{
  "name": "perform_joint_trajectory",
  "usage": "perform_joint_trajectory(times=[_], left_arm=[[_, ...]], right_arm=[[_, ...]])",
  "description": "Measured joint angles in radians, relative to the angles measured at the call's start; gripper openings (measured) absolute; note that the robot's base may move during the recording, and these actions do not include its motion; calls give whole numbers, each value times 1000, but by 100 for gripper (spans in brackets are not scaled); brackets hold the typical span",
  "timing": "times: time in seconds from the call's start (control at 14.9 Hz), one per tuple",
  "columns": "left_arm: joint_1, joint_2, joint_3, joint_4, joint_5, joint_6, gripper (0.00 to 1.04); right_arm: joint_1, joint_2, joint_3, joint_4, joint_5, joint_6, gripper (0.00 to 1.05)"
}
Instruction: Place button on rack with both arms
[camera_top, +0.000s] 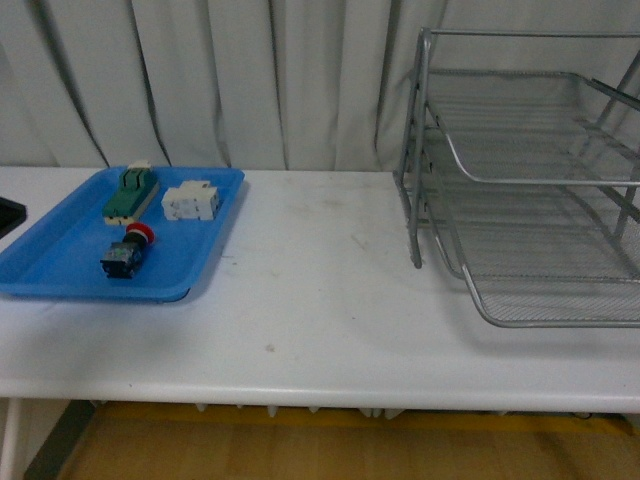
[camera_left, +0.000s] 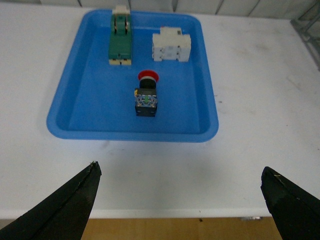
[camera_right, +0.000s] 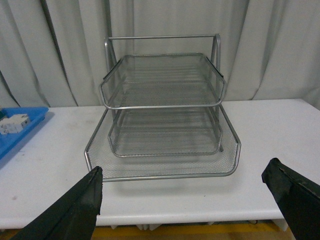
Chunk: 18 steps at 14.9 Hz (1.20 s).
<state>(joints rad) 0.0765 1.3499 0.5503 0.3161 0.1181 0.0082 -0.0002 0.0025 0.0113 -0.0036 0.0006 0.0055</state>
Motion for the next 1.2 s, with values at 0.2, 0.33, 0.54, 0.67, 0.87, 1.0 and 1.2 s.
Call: perform_joint_trajectory(times=[0.2, 0.33, 0.54, 0.67, 0.87, 1.0, 1.2], left_arm=[[19, 386, 291, -59, 36, 5, 98], [19, 626, 517, -151, 30, 15, 98], [20, 846, 785, -248, 24, 18, 98], [18, 958, 908, -283, 5, 28, 98], [18, 1054, 1019, -332, -19, 53, 98], [21, 1101, 1053, -303, -8, 61, 98], [37, 1118, 1080, -322, -14, 99, 71]], right_arm=[[0, 0, 0, 0, 0, 0, 98], [0, 0, 0, 0, 0, 0, 98], [0, 0, 0, 0, 0, 0, 98], [0, 0, 0, 0, 0, 0, 98], [0, 0, 0, 0, 0, 0, 98], [0, 0, 0, 0, 0, 0, 98], [0, 0, 0, 0, 0, 0, 98]])
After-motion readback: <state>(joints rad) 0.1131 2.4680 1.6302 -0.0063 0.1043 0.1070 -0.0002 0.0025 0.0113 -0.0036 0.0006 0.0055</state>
